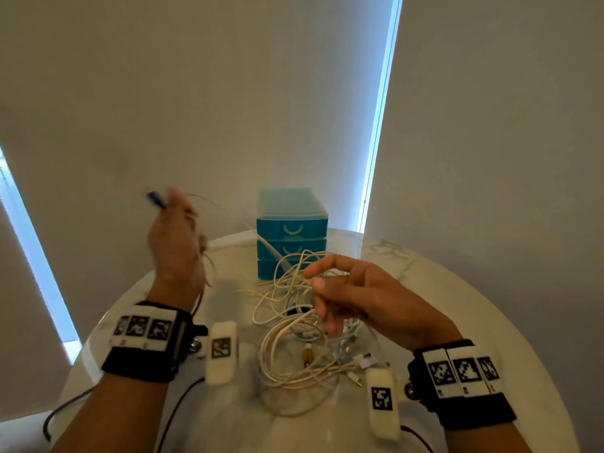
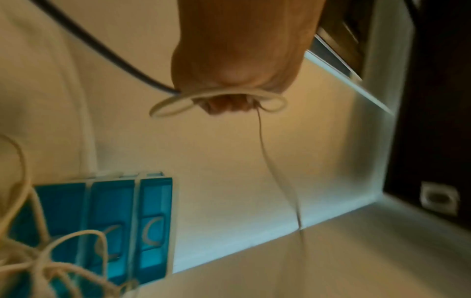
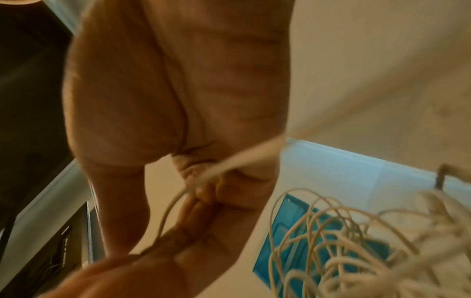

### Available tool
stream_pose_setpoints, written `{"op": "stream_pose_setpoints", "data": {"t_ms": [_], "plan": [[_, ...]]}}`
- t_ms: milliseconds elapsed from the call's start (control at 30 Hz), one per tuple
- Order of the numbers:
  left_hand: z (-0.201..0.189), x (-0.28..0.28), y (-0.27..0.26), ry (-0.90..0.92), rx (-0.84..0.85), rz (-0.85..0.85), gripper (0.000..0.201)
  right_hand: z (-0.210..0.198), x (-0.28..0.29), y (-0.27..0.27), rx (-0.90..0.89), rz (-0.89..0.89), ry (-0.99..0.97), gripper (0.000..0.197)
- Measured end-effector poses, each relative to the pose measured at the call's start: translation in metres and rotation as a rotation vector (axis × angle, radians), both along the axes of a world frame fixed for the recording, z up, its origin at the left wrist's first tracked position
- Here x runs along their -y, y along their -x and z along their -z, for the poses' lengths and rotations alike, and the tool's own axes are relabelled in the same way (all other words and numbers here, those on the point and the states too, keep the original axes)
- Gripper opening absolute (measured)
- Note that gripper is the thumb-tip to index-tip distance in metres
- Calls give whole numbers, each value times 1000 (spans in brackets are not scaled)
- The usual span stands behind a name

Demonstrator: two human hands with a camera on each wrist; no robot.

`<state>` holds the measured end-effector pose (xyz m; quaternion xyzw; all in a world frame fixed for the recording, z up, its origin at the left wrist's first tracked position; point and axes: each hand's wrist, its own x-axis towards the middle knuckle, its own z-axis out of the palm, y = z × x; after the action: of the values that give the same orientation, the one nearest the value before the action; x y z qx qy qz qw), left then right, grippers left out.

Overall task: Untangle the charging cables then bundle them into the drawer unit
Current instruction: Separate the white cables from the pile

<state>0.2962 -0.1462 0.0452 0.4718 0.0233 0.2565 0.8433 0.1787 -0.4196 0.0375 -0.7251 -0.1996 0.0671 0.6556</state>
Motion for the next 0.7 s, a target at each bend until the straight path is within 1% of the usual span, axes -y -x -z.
{"op": "stream_pose_setpoints", "data": {"t_ms": [33,67,100,133,167,200,233,267,300,333,367,433,500,567,600,667,700], "plan": [[4,-15,-9,114,-57,-71,48,-1,4,-1,43,24,-32,31],[11,-29,-14,198,-105,-101,48,-3,9,-3,77,92,-156,28],[19,-38,-19,231,-148,-95,46,-6,16,-7,76,172,-360,24],[27,-42,-22,213,-182,-64,43,-7,22,-10,67,231,-566,19],[31,-39,-23,156,-211,-14,39,-7,27,-13,64,278,-704,15],[32,-30,-21,62,-234,37,34,-4,29,-17,62,337,-737,15],[30,-18,-15,-58,-253,74,29,0,27,-20,58,402,-669,17],[26,-4,-7,-193,-248,88,25,5,24,-23,51,468,-546,22],[19,12,5,-305,-201,94,22,9,18,-24,48,516,-407,26],[14,26,17,-386,-114,105,22,13,11,-24,47,536,-285,26],[10,39,27,-440,-28,133,31,15,5,-24,49,531,-196,25],[8,58,43,-547,107,280,54,16,-4,-21,60,493,-99,23],[15,68,47,-788,154,418,61,15,-7,-18,93,459,-97,23],[21,71,50,-1022,168,500,53,15,-4,-18,116,442,-125,24],[23,70,50,-1098,180,523,45,14,-2,-18,109,433,-149,25],[24,67,47,-1160,210,544,33,11,0,-19,64,389,-247,24],[22,65,48,-1150,213,564,31,9,0,-19,32,359,-316,21]]}}
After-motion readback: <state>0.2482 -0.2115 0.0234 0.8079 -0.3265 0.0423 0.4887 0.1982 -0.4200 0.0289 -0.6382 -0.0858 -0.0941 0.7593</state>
